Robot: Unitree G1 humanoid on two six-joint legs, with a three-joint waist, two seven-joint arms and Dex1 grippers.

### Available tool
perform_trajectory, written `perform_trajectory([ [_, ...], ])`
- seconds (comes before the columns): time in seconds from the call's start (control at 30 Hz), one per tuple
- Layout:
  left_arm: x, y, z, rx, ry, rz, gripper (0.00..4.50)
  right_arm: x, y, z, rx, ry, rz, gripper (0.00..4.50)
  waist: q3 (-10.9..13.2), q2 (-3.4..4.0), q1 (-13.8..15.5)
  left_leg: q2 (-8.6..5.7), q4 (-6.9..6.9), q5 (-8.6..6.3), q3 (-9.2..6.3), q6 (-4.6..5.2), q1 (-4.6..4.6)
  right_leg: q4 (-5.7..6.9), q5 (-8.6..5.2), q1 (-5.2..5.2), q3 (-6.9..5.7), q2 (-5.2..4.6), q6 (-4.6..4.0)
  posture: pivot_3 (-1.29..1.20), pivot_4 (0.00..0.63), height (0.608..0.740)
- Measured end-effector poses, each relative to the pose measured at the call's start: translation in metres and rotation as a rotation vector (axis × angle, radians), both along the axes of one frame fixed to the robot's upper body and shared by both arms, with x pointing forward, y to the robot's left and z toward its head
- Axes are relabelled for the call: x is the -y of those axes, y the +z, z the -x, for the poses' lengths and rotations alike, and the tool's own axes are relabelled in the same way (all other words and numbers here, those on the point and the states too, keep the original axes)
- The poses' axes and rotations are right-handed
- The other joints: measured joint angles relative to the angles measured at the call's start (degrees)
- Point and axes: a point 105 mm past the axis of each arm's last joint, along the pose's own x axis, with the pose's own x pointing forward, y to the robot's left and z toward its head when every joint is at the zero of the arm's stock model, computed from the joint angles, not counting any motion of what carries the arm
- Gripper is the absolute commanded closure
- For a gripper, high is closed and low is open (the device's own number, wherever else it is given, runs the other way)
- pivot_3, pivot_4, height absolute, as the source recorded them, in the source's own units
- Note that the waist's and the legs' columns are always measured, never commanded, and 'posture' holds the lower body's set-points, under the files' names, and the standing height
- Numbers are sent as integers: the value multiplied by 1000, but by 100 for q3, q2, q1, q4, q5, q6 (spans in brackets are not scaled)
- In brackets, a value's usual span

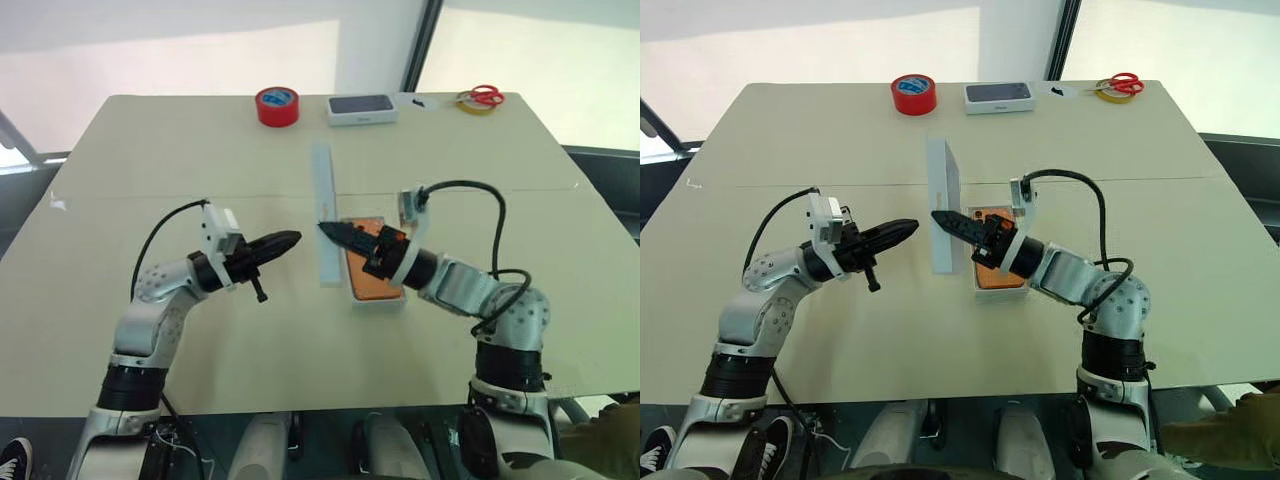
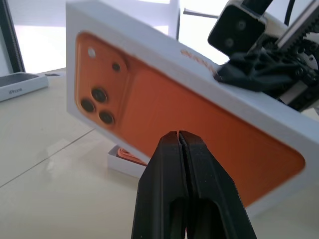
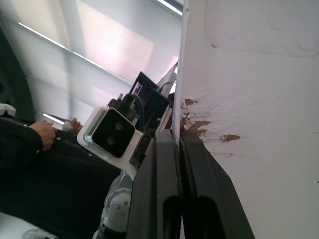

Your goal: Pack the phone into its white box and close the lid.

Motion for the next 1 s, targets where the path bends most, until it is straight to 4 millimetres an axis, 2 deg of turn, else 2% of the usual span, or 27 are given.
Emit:
perform_trajectory([
  [0.1,1,-4,2,-10,-9,-6,4442,-5,-18,4,-80,42,50,4500,0,0,-3,0,-1,0,0,1,-1,-1,0,-2,2,0,0,0,150,735],
  [0.37,10,-17,3,1,-4,-56,4442,1,-23,-22,-145,0,60,4500,0,0,20,0,1,4,1,12,-2,-7,0,1,2,-1,0,0,150,735],
  [0.6,18,-35,-1,-25,11,-70,4442,14,-22,-27,-72,-16,117,4500,-8,5,10,1,1,2,1,12,0,-7,0,2,3,-3,0,0,150,735],
  [0.7,19,-43,-6,-41,30,-68,4500,16,-24,-29,-71,-26,122,3512,-11,7,25,0,1,2,1,12,-1,-7,0,2,2,-4,0,0,150,735],
  [0.83,35,-47,-12,-43,6,-59,4500,23,-32,-35,-84,-75,160,1457,-11,7,34,-1,4,-2,2,10,-4,-10,1,2,2,-6,1,0,150,735],
  [0.9,46,-45,-15,-26,-18,-56,4500,35,-32,-39,-71,-114,184,1457,-11,7,50,-1,6,1,2,17,-7,-12,1,2,0,-6,1,0,150,735],
  [1.0,69,-42,-22,-11,-54,-54,4500,67,-23,-45,24,-195,279,1457,-11,7,113,-2,14,-2,3,23,-6,-16,1,8,-1,-7,2,0,150,735],
])
